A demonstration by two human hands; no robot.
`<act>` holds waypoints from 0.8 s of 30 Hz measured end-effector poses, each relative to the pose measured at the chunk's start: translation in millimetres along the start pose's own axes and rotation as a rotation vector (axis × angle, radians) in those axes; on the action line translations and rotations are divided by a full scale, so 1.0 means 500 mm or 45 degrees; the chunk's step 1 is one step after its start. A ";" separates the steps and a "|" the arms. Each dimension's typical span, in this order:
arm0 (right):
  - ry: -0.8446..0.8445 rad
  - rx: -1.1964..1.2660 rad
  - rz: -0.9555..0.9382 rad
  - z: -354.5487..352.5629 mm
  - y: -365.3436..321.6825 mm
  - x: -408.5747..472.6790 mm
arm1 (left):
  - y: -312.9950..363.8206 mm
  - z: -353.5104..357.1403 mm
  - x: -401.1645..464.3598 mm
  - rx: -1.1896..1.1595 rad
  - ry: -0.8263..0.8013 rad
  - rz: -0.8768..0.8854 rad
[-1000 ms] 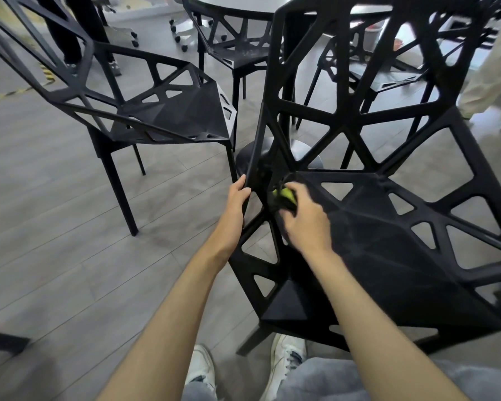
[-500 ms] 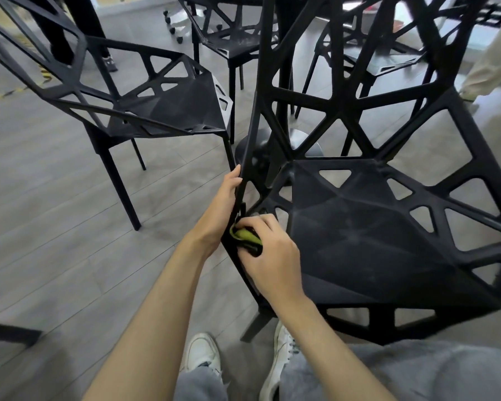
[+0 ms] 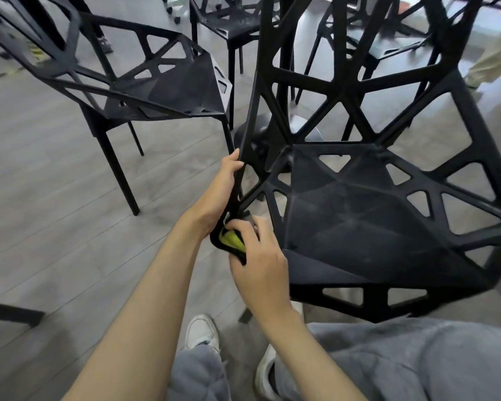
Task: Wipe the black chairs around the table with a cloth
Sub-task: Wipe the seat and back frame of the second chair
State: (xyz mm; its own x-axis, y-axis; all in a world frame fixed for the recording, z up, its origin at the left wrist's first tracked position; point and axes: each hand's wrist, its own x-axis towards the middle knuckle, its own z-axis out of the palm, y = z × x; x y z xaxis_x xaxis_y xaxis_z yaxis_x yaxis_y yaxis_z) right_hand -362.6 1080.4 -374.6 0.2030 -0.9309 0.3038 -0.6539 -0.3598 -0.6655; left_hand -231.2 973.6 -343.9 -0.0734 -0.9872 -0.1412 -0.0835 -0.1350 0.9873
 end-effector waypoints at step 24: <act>-0.061 -0.039 0.083 -0.054 0.166 0.160 | -0.169 -0.045 0.242 0.109 0.279 -0.096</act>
State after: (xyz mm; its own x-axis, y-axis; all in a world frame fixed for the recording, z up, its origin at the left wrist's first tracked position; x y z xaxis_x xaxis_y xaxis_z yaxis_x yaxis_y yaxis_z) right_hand -420.1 977.9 -387.3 0.1938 -0.9544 0.2270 -0.6886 -0.2971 -0.6615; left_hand -210.7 863.6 -443.0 0.1526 -0.9707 -0.1857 -0.1656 -0.2103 0.9635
